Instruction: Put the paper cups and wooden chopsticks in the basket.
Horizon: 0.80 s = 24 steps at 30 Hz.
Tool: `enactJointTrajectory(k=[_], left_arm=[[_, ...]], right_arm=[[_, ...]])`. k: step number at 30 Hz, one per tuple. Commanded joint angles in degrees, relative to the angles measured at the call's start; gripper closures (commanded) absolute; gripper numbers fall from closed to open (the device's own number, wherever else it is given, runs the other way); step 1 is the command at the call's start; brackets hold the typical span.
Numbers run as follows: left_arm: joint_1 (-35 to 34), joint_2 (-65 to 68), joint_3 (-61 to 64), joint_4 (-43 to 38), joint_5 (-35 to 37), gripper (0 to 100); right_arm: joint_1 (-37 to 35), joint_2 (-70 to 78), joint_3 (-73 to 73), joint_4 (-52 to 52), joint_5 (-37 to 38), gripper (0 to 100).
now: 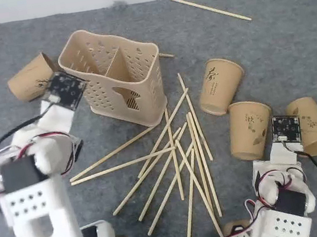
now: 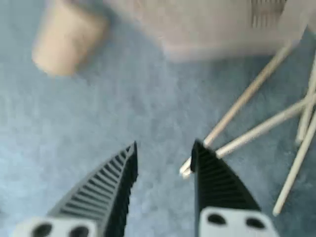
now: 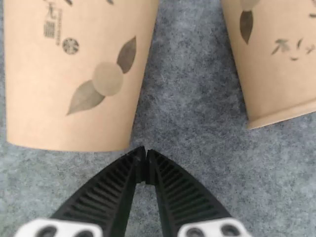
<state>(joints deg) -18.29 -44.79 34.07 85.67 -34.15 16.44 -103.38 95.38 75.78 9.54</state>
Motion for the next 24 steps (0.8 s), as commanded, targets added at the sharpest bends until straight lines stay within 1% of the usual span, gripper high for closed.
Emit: enactJointTrajectory(k=[1,4,6,11,13,19,24], left_arm=[[-3.08,6.68,4.97,-2.81,-5.45,84],[-5.27,11.96,6.81,-3.69,-9.76,84],[-6.51,14.95,8.66,-6.07,-11.52,84],[-7.47,20.48,15.43,-19.78,-11.43,84],[-7.47,22.33,17.89,-23.65,-11.43,84],[-7.38,26.64,19.82,-27.16,-11.52,84],[-7.47,30.15,19.56,-27.16,-11.60,84]], right_arm=[[0.75,-0.75,1.05,-0.66,0.70,99.1],[0.75,-0.75,1.05,-0.66,0.70,99.1],[0.75,-0.75,1.05,-0.66,0.70,99.1],[0.75,-0.75,1.05,-0.66,0.70,99.1],[0.75,-0.75,1.05,-0.66,0.70,99.1],[0.75,-0.75,1.05,-0.66,0.70,99.1],[0.75,-0.75,1.05,-0.66,0.70,99.1]])
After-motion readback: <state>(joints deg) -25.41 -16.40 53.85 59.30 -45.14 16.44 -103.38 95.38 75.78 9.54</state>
